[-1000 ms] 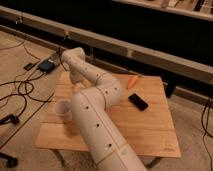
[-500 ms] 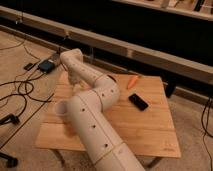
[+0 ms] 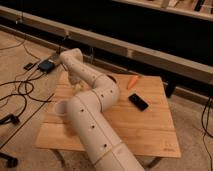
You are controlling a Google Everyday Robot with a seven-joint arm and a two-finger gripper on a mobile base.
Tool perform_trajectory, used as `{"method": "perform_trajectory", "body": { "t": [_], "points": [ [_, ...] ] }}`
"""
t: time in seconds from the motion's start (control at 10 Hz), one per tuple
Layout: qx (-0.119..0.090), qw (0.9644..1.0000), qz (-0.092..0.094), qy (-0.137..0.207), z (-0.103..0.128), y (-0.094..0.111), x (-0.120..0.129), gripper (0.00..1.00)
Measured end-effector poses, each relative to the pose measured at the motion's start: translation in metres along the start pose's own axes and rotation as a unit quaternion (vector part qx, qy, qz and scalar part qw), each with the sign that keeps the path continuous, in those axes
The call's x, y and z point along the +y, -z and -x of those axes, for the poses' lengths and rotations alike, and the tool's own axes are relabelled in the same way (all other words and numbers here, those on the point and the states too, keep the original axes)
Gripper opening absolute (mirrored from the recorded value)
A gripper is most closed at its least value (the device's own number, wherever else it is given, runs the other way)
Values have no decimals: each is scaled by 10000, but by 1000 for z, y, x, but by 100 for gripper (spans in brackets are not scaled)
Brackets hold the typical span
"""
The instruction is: Place the white sponge in the ceramic cup
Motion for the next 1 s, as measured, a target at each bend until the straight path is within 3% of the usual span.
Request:
{"method": "perform_trajectory", "body": {
  "t": [0.5, 1.0],
  "points": [
    [-231, 9997, -80, 90, -1, 43, -2, 0],
    [-411, 9981, -221, 398, -39, 86, 4, 0]
  ]
}}
